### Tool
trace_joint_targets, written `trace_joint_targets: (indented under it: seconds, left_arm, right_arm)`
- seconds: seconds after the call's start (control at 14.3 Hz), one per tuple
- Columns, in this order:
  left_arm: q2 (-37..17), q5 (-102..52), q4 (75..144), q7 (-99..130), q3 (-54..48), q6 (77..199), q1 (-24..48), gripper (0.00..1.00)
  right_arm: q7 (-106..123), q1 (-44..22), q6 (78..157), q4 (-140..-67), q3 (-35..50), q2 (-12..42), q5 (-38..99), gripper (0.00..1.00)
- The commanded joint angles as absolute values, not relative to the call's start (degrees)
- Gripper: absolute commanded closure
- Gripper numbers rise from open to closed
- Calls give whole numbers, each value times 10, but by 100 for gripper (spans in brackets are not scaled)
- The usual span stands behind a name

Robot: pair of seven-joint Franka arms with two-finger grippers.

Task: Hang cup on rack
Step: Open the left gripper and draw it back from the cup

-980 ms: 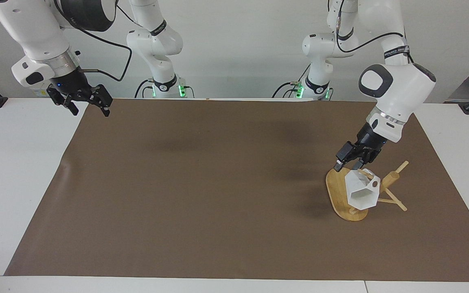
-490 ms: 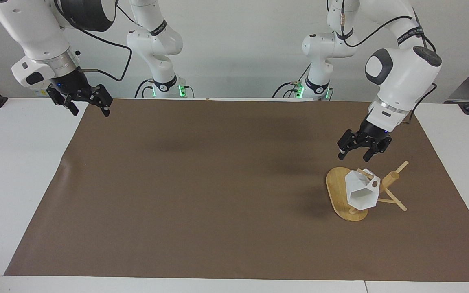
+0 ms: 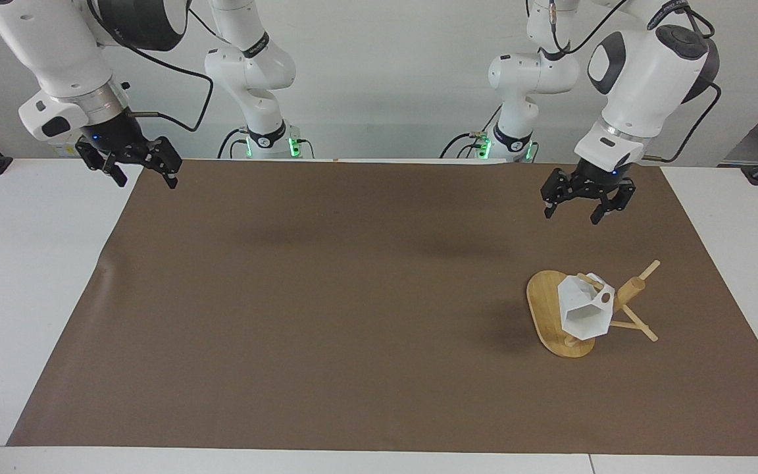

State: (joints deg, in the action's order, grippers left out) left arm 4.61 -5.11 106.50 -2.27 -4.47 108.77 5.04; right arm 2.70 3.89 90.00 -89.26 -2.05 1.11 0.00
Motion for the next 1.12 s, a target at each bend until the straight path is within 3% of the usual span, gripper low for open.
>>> trace_joint_targets:
  seconds: [0.0, 0.49, 1.05]
  left_arm:
    - [37, -22, 998, -36, -42, 1011, 51, 0]
    - [-17, -4, 850, -36, -37, 861, 46, 0]
    - [9, -5, 866, 0, -37, 831, 45, 0]
  right_arm:
    - [18, 41, 900, -900, -18, 4, 11, 0]
    - [18, 40, 901, -900, -18, 4, 11, 0]
    - [18, 40, 900, -900, -18, 4, 11, 0]
